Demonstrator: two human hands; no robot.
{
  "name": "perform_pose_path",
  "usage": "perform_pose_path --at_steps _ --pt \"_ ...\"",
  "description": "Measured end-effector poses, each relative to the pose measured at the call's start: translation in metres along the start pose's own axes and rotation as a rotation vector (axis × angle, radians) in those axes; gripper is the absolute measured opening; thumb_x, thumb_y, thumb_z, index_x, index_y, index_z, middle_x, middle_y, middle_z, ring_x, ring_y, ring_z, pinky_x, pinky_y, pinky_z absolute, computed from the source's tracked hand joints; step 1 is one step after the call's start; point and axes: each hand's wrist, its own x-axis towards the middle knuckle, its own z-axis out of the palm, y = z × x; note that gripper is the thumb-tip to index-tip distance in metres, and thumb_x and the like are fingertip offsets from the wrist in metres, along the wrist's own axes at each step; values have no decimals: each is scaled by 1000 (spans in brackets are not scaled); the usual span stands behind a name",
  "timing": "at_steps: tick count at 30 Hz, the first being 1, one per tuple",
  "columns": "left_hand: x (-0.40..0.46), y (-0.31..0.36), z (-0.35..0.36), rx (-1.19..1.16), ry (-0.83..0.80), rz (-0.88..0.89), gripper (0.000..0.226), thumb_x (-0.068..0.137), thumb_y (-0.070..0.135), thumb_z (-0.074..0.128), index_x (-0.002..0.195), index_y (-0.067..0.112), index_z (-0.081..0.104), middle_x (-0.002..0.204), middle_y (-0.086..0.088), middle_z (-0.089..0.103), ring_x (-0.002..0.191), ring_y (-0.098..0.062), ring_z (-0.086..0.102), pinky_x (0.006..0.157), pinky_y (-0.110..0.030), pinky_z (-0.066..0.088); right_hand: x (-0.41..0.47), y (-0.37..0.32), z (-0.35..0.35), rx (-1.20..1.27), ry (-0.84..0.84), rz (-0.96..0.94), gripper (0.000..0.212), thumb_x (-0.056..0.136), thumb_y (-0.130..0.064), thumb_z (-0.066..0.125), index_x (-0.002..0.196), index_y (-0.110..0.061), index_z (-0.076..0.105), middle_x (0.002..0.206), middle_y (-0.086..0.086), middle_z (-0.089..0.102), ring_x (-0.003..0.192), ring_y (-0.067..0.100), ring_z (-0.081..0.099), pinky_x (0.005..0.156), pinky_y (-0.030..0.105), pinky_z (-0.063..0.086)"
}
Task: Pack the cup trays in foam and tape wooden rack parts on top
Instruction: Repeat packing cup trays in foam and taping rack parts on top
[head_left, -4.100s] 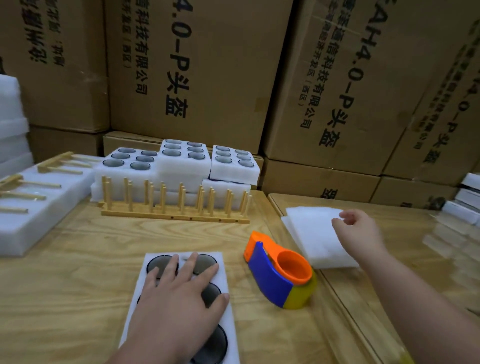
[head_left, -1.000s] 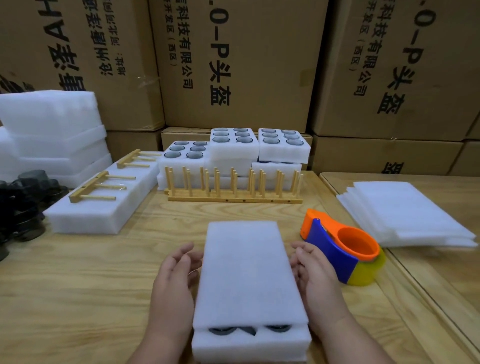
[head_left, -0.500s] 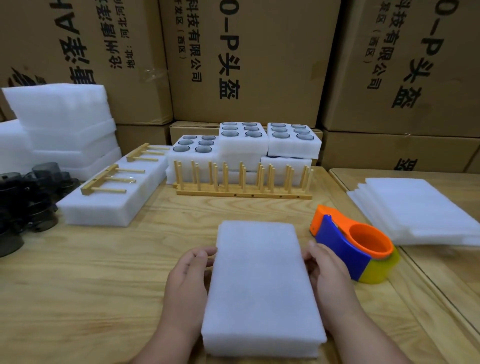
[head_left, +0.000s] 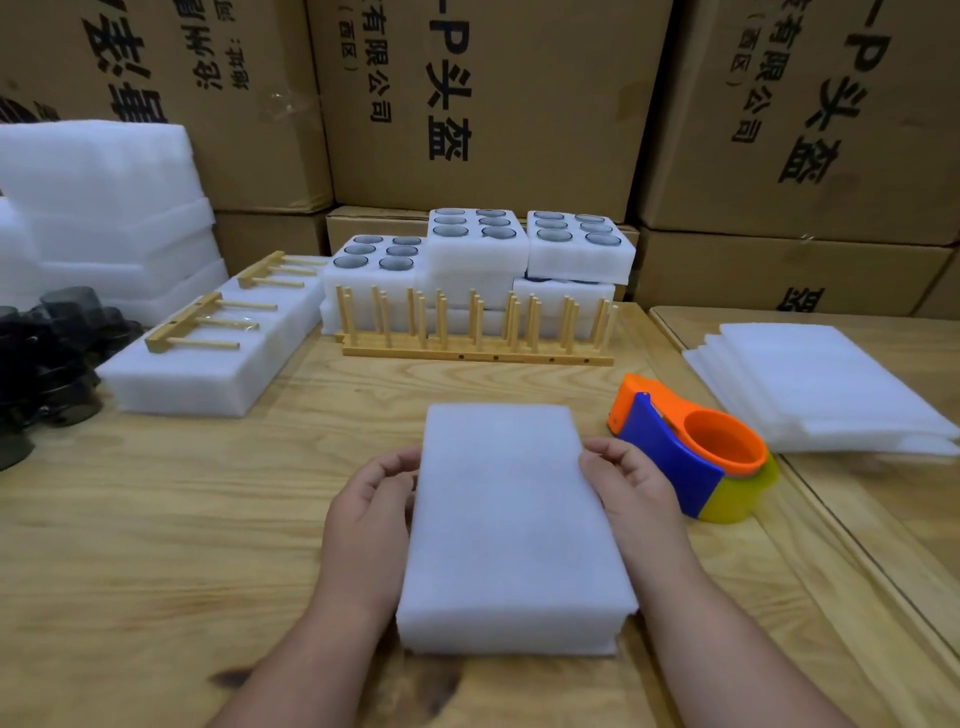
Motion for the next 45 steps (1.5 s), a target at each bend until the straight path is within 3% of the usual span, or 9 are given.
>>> perform_pose_path --at_steps 8,15,21,25,28,33,39,42,45 --pt "2 -4 8 49 119 40 35 72 26 48 88 31 79 85 -6 78 83 -37 72 75 -55 57 5 -11 5 -46 27 25 12 94 -14 67 103 -20 72 88 -2 78 70 8 73 51 19 54" --pt "15 -3 2 -26 96 24 28 93 20 50 95 16 77 90 -8 78 77 -21 74 58 -30 58 2 -9 4 2 59 57 14 98 -23 61 98 -25 75 83 3 76 65 13 68 52 26 55" --pt "67 -3 -9 164 145 135 30 104 17 44 100 24 73 92 2 75 90 -14 68 77 -29 54 3 -10 4 -11 80 66 18 101 -17 56 98 -21 74 84 6 76 62 10 66 49 22 55" --pt "94 -7 1 472 78 194 25 100 26 48 109 29 71 100 14 72 100 -10 66 94 -36 52 4 -13 5 -19 74 102 21 97 -8 56 99 -19 74 84 11 77 61 14 70 44 24 54" --pt "115 -9 10 628 47 197 26 95 30 53 112 32 71 101 18 72 99 -5 65 89 -32 52 7 -12 4 19 59 124 27 95 -4 54 93 -19 75 88 20 74 66 23 68 47 28 56" --pt "155 -9 18 671 98 192 21 92 27 53 103 36 69 77 18 71 71 1 64 63 -26 45 17 -7 5 52 43 132 34 95 -1 51 82 -19 78 85 26 64 78 32 58 59 34 50" --pt "202 -2 24 778 156 193 33 79 40 48 107 45 64 116 16 64 74 -2 61 66 -28 44 28 -3 4 65 36 154 30 95 3 50 83 -9 76 81 27 65 76 33 53 58 32 43" --pt "222 0 26 812 173 211 35 82 38 50 112 42 67 147 17 43 94 3 50 80 -26 35 33 -4 6 103 38 194 23 96 6 48 90 -1 70 83 25 60 68 27 48 55 31 40" --pt "239 3 30 883 184 203 43 85 35 49 124 40 67 157 17 36 124 -6 50 90 -28 32 37 -3 6 99 53 202 24 95 7 48 84 -2 68 85 24 57 64 26 46 50 29 40"
